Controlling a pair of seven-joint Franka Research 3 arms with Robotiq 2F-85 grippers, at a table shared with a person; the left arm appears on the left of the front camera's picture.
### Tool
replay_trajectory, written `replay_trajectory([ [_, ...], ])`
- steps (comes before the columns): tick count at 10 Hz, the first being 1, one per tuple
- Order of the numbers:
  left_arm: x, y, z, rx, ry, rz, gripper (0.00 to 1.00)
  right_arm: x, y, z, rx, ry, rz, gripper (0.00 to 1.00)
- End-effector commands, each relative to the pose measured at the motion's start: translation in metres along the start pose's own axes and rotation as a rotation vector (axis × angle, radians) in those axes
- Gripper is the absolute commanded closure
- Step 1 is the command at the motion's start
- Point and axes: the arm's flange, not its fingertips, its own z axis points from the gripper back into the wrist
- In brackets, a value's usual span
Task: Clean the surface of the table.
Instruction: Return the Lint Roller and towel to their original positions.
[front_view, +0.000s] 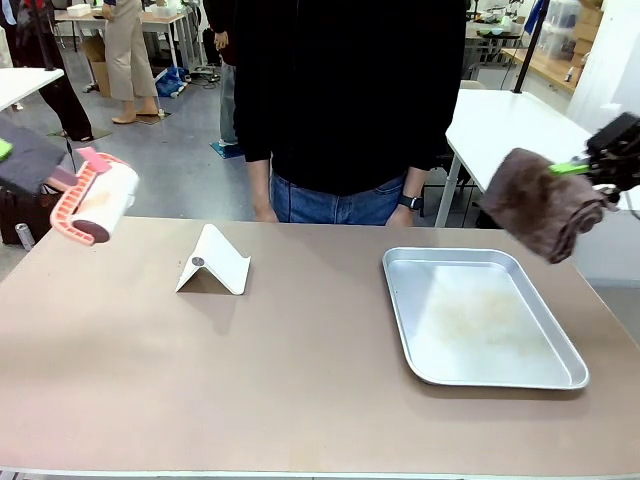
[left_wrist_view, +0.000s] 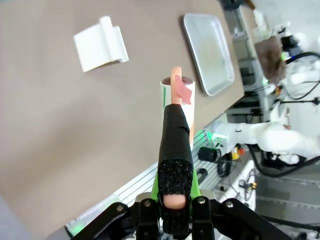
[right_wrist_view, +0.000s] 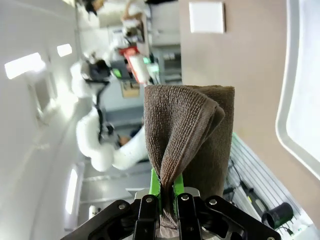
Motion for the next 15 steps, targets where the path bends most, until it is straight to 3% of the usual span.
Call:
replay_trajectory([
  [1,0.030,-0.018,-0.023,0.041,0.057,-0.030,0.78,0.002,-0.004,-0.046,-0.041,0.079,0.076,0.89],
  [6,0.110,-0.046,-0.107,0.189,0.059,0.062,0.78,0.019,-0.029,-0.196,-0.175,0.188,0.188,0.89],
  [7,0.116,-0.043,-0.119,0.178,0.087,0.111,0.78,0.022,-0.038,-0.206,-0.186,0.210,0.187,0.89],
  [8,0.101,-0.044,-0.106,0.161,0.045,0.020,0.78,0.024,-0.040,-0.180,-0.239,0.279,0.161,0.89],
  [9,0.101,-0.044,-0.106,0.161,0.045,0.020,0.78,0.016,-0.029,-0.201,-0.197,0.219,0.152,0.89],
  [12,0.109,-0.041,-0.113,0.170,0.049,0.049,0.78,0.019,-0.039,-0.203,-0.218,0.241,0.146,0.89],
  [13,0.131,-0.039,-0.123,0.137,0.057,0.075,0.78,0.033,-0.038,-0.226,-0.151,0.246,0.212,0.89],
  [15,0.158,-0.024,-0.136,0.148,0.012,0.168,0.78,0.055,-0.049,-0.250,-0.156,0.113,0.242,0.89],
])
